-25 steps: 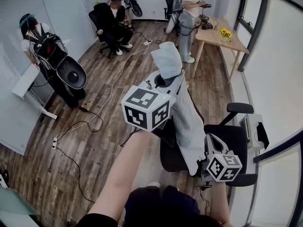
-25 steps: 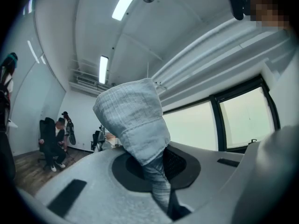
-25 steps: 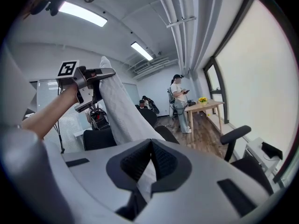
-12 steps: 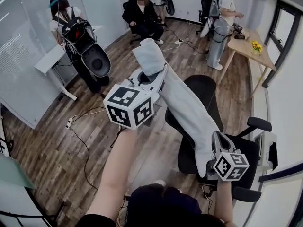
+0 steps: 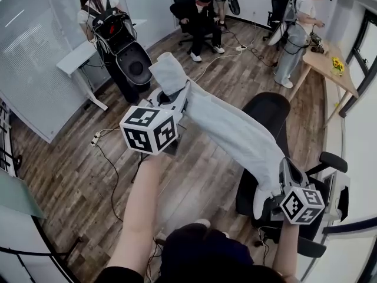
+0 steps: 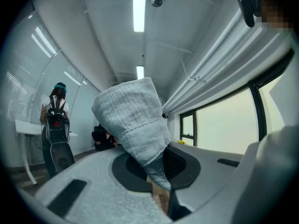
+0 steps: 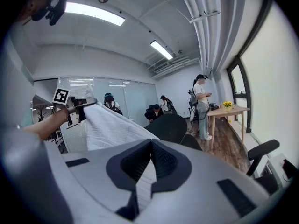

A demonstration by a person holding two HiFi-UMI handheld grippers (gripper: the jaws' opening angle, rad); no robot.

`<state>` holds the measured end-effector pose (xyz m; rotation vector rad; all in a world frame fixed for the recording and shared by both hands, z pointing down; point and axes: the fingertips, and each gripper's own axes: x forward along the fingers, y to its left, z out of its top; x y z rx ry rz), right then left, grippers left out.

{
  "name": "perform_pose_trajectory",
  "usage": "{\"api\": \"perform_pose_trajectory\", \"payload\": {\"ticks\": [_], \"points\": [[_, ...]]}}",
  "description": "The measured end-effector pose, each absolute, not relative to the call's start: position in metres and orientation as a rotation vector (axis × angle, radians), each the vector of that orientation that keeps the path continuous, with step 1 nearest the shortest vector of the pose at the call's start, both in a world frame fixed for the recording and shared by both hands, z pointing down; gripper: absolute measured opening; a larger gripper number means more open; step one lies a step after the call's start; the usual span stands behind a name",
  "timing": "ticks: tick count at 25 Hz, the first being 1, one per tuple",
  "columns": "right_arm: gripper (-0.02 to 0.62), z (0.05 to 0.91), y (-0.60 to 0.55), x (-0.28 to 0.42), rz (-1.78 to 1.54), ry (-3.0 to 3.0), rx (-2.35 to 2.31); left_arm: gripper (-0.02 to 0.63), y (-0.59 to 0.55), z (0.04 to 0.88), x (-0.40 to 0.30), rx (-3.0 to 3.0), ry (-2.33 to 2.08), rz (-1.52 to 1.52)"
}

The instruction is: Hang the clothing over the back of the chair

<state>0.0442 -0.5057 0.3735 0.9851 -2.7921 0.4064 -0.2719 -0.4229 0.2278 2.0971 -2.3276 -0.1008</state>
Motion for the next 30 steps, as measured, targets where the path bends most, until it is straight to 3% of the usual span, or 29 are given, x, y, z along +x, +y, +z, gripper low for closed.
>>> {"api": "perform_pose_trajectory", "payload": {"ticks": [12,30], "points": [[0.002,0.360,-0.497,0.023,0.337,-2.781,1.024,0.020,-0.389,0.329,-0.347,1.878,-2.313,-0.025],[0.002,0.383,-0.506,0.047,0.359,-2.636,1.224,0.021,-0.446,0.485,-0.289,1.953,-1.893,-0.005]]}}
